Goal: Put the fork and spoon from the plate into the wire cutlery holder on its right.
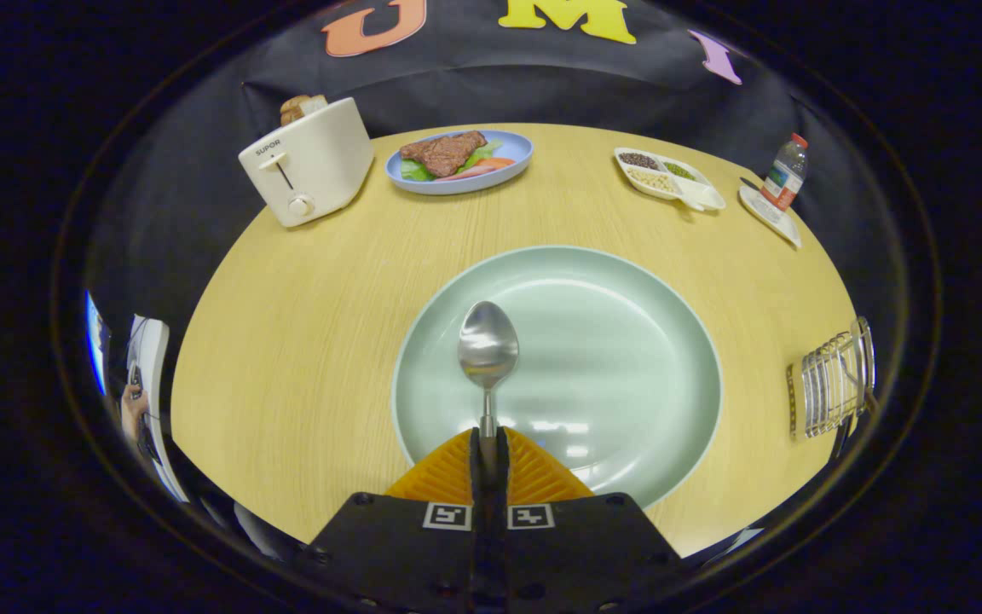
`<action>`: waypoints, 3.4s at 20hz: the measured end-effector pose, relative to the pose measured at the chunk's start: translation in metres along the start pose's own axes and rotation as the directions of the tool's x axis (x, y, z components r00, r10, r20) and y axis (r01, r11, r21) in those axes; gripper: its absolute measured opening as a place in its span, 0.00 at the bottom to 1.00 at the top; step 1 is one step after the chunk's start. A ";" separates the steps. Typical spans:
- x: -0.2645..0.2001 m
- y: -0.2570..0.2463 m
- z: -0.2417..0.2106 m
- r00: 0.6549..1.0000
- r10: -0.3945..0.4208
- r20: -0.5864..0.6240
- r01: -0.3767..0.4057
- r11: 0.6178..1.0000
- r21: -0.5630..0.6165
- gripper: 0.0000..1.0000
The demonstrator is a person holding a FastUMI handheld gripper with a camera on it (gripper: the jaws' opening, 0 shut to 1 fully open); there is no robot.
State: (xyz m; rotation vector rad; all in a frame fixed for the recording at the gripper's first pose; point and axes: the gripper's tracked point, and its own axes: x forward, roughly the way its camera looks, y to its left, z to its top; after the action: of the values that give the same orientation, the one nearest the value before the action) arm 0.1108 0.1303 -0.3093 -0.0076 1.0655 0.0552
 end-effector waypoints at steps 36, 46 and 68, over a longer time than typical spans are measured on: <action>-0.163 -0.275 0.009 0.946 -0.055 0.319 -0.003 0.984 0.179 0.01; -0.149 -0.281 -0.001 0.952 -0.071 0.297 0.013 0.981 0.195 0.02; -0.176 -0.271 0.008 0.910 -0.075 0.408 -0.011 0.979 0.204 0.62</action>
State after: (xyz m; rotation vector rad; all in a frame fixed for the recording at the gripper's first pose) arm 0.0462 -0.1477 -0.1566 0.1645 0.6402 -0.0800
